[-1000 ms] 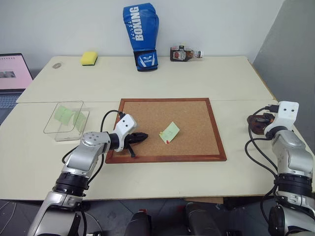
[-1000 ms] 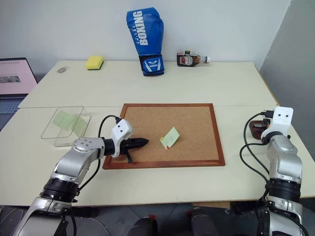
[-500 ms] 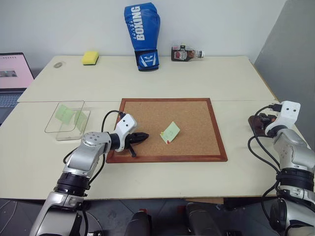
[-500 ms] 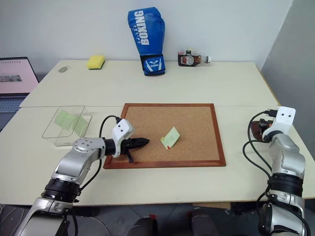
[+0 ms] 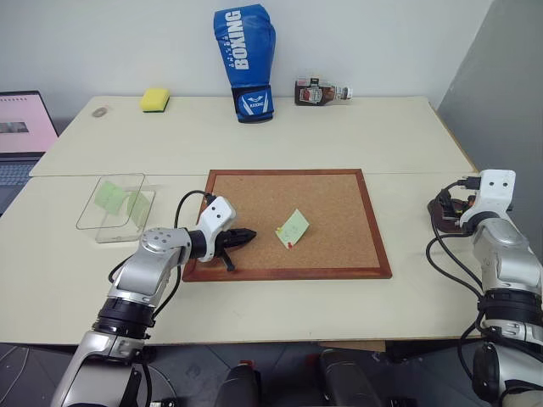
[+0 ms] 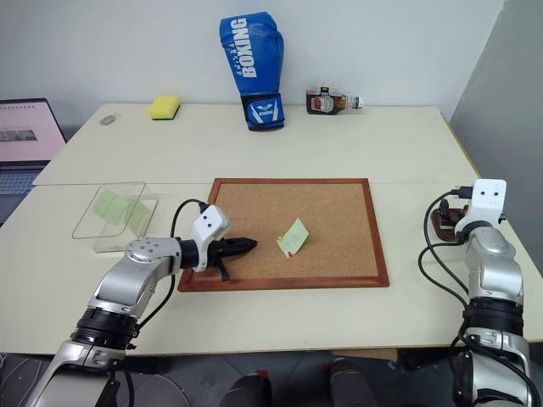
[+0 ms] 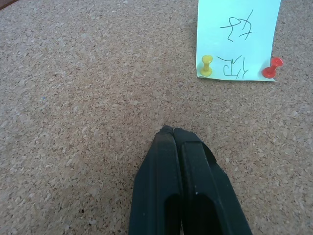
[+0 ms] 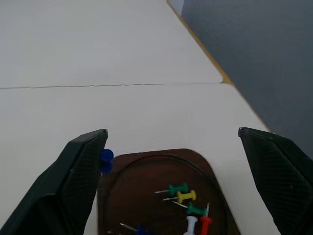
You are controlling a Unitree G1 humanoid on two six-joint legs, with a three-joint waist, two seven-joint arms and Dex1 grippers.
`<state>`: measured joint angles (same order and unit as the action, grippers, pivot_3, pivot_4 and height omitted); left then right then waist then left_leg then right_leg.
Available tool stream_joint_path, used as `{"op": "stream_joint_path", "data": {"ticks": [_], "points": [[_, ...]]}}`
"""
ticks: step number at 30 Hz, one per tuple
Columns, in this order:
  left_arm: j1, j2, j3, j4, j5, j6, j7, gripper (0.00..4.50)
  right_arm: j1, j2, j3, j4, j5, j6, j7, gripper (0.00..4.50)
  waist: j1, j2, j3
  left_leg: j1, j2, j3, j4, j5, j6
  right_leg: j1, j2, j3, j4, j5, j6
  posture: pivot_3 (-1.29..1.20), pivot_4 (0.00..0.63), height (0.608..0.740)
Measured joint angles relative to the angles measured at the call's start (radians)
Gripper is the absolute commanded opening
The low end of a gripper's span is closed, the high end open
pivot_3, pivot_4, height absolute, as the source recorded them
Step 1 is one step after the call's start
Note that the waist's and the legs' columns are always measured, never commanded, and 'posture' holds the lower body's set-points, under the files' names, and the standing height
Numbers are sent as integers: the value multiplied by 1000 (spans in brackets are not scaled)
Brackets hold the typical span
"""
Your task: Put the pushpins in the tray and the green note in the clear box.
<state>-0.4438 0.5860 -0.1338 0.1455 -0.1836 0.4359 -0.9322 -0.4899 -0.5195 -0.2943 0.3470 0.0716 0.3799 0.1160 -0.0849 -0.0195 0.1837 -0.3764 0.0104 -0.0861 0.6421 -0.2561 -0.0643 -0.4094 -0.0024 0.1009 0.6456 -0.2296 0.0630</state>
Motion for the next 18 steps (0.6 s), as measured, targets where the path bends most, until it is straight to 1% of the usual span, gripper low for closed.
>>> {"op": "stream_joint_path", "data": {"ticks": [3,7,10,15,18], "points": [[-1,0,0,1,0,0,0,0,4,-15,40,28,-49,-37,-13,4471,0,0,0,0,0,0,0,0,0,0,0,0,0,0,-1,0,150,740],[0,0,0,-1,0,0,0,0,7,-66,107,75,-133,-104,-19,4471,0,0,0,0,0,0,0,0,0,0,0,0,0,-1,-2,0,150,740],[1,0,1,-1,0,0,0,0,7,-88,132,119,-170,-138,-29,4471,0,0,0,0,0,0,0,0,0,0,0,0,0,-1,-2,0,150,740],[5,0,4,-4,0,0,2,0,2,-82,128,183,-160,-147,-26,4471,-1,0,0,0,0,0,0,0,0,0,0,0,0,-1,-2,0,150,740],[7,1,5,-6,1,1,4,0,-16,-58,103,203,-122,-142,-22,4471,-2,0,0,0,0,0,0,0,0,0,0,0,0,-1,-1,0,150,740]]}}
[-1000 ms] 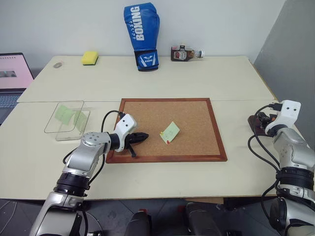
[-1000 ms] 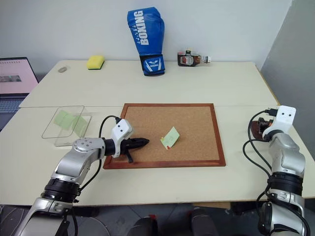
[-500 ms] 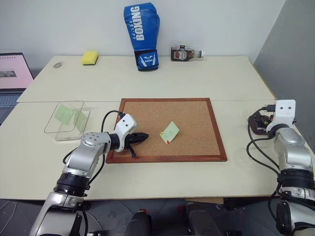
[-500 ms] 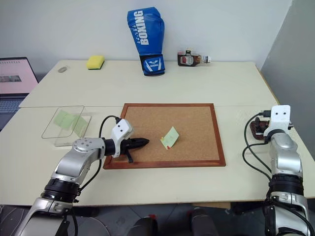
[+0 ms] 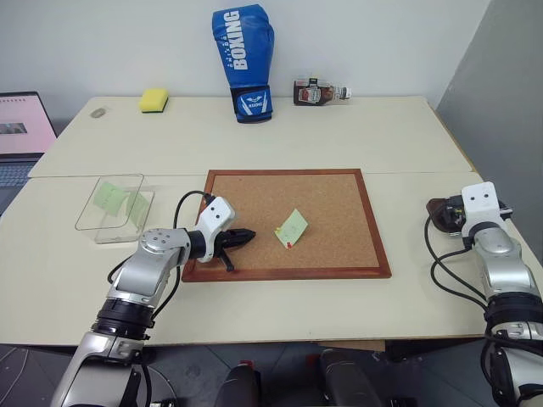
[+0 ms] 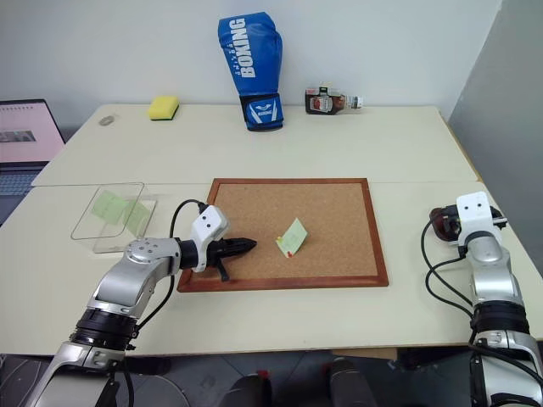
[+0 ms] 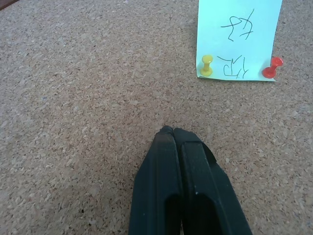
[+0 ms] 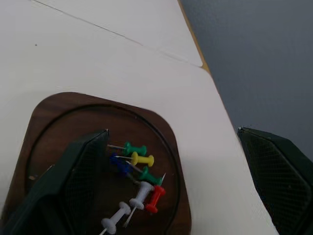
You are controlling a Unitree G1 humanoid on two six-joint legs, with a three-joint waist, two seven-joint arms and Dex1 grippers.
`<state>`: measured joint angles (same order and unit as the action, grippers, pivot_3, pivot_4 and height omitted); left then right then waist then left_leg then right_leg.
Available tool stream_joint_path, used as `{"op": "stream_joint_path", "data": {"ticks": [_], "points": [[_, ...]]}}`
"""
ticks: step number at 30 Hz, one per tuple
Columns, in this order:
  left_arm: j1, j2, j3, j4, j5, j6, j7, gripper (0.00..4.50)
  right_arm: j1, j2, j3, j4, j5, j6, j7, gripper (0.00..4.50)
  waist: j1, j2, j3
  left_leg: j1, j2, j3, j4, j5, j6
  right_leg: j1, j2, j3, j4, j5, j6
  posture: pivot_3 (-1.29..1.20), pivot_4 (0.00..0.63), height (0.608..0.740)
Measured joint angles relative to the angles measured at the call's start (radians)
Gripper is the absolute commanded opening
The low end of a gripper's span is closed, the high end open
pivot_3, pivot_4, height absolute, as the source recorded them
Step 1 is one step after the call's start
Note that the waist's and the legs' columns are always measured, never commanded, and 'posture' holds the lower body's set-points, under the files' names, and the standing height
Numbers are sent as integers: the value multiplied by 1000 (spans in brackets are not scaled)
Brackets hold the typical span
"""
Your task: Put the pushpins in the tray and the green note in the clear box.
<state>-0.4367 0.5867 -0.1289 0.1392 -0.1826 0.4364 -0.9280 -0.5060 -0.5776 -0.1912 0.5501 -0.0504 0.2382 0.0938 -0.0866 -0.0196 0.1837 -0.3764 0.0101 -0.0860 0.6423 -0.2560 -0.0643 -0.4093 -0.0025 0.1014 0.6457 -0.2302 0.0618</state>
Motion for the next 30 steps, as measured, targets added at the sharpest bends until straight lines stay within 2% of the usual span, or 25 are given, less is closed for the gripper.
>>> {"op": "stream_joint_path", "data": {"ticks": [15,19,26,30], "points": [[7,0,2,-12,1,0,3,0,-20,11,-29,-44,65,-31,23,4471,0,0,0,0,0,0,0,0,0,0,0,0,0,1,1,0,150,740],[10,0,4,-13,1,0,2,0,51,61,-19,-280,153,-10,126,4471,0,0,0,0,0,-1,-1,0,0,0,0,-1,0,1,1,0,150,740],[12,1,5,-15,1,0,0,0,183,104,150,-682,339,166,390,4471,1,0,0,0,1,-1,-1,0,0,0,0,-1,0,0,1,0,150,740],[9,-1,3,-14,1,2,1,0,189,120,273,-814,391,212,500,4471,3,0,0,0,1,-2,0,0,0,0,0,-2,0,-2,-2,0,150,740]]}}
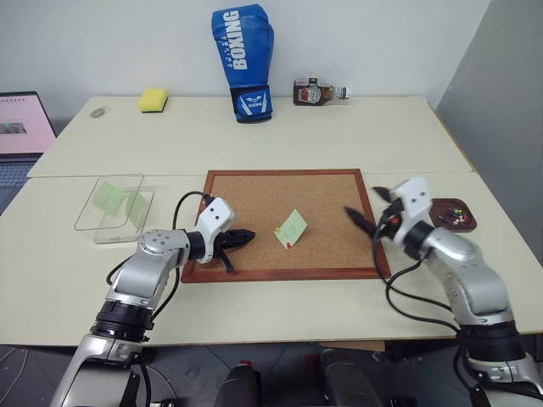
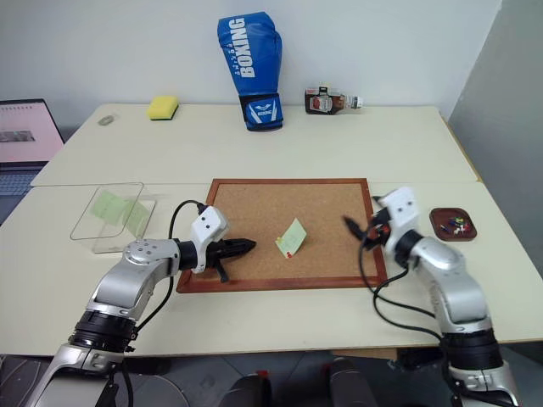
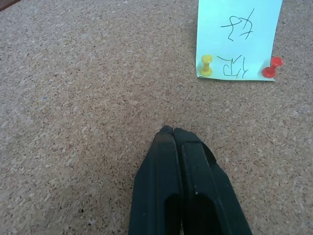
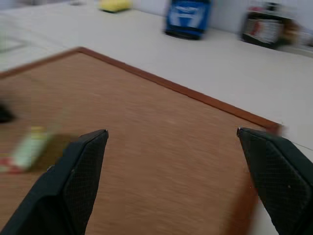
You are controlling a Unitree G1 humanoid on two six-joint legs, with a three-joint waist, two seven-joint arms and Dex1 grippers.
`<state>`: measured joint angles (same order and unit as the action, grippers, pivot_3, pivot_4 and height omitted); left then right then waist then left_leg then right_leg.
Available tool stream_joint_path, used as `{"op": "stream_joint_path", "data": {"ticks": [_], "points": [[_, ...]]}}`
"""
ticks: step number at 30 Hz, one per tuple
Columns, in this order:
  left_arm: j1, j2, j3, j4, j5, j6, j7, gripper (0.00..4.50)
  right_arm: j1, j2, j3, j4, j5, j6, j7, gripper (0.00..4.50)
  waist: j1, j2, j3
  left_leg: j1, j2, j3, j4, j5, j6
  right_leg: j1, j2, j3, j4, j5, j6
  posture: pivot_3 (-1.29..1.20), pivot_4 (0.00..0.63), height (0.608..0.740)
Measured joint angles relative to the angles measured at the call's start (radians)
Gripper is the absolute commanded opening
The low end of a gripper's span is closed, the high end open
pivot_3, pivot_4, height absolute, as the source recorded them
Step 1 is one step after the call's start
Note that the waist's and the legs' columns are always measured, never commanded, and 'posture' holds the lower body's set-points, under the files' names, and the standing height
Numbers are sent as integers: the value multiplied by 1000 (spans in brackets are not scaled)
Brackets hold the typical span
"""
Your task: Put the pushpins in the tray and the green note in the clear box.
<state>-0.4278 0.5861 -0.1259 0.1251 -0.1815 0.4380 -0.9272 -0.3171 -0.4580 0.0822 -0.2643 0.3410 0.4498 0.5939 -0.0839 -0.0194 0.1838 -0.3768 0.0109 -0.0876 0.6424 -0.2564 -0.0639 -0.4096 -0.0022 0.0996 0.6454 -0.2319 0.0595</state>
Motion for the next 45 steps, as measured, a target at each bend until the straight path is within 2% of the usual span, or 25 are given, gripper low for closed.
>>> {"op": "stream_joint_path", "data": {"ticks": [5,10,16,29,33,37,45], "points": [[0,2,-1,-1,-1,2,-4,0,5,-8,107,-57,16,14,117,4471,0,0,0,0,0,0,0,0,0,0,0,0,0,0,0,0,150,740],[1,3,4,-2,-1,10,-4,0,-5,13,183,-52,9,12,172,4471,0,0,0,0,0,0,0,0,0,0,0,0,0,0,0,0,150,740],[4,2,5,-10,-1,14,1,0,-77,112,239,107,-66,-60,160,4471,0,-1,0,0,0,0,0,0,0,0,0,-1,0,0,0,0,150,740],[19,3,12,-30,-1,16,6,0,-96,204,253,344,-154,-155,144,4471,-1,0,0,-1,0,0,-1,0,0,-2,0,-1,0,1,2,0,150,740],[19,3,12,-31,-1,16,5,0,-105,212,252,374,-163,-161,146,3795,-1,0,0,-1,0,0,-1,0,0,-2,0,-1,0,1,3,0,150,740],[19,3,12,-31,-1,16,5,0,-112,216,251,390,-164,-174,150,2903,-1,0,0,-1,0,0,-1,0,0,-2,0,-1,0,1,3,0,150,740],[19,3,12,-31,-1,16,5,0,-112,218,251,400,-167,-184,153,1401,-1,0,0,-1,0,0,-1,0,0,-2,0,-1,0,1,3,0,150,740]]}}
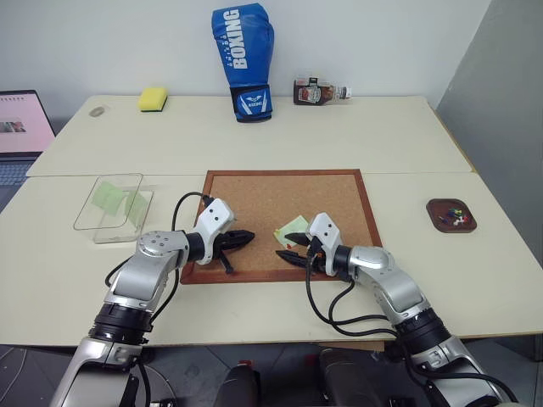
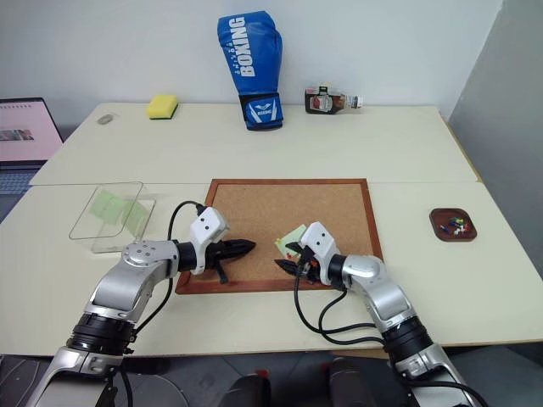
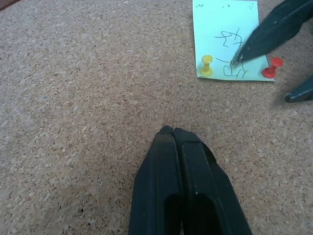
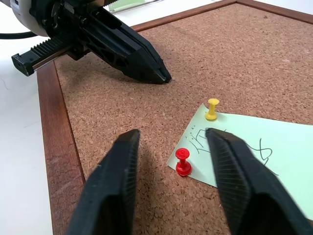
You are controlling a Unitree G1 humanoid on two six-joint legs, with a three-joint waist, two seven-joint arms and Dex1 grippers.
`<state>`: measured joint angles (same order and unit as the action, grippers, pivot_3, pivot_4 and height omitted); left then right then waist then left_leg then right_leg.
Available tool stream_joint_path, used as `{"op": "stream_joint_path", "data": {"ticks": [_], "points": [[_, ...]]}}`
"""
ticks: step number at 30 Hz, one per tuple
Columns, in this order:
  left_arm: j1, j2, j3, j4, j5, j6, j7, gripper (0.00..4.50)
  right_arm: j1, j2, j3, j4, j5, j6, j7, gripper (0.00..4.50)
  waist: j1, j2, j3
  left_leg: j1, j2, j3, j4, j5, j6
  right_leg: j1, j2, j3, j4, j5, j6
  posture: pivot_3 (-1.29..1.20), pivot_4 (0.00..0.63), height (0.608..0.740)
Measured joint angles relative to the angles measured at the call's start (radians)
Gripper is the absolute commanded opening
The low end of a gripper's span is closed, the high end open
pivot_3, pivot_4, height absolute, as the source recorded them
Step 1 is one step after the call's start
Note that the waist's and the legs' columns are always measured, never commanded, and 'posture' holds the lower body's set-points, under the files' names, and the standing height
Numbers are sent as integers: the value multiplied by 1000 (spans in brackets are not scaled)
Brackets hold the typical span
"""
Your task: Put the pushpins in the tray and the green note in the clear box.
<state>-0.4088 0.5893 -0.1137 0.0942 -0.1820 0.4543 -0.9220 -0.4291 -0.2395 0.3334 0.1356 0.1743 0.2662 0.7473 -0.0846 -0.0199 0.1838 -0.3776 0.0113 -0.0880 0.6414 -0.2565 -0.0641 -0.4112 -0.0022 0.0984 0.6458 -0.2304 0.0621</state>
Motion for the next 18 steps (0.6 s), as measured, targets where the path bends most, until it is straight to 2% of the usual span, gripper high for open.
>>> {"op": "stream_joint_path", "data": {"ticks": [6,18], "points": [[-1,0,1,0,0,0,1,0,-8,-5,4,24,-40,-43,10,94,0,0,0,0,0,0,0,0,0,0,0,0,0,0,0,0,150,740],[3,3,1,-7,0,0,3,0,-10,1,-18,24,-22,-19,20,27,0,0,0,0,0,0,0,0,0,0,0,0,0,0,0,0,150,740]]}}
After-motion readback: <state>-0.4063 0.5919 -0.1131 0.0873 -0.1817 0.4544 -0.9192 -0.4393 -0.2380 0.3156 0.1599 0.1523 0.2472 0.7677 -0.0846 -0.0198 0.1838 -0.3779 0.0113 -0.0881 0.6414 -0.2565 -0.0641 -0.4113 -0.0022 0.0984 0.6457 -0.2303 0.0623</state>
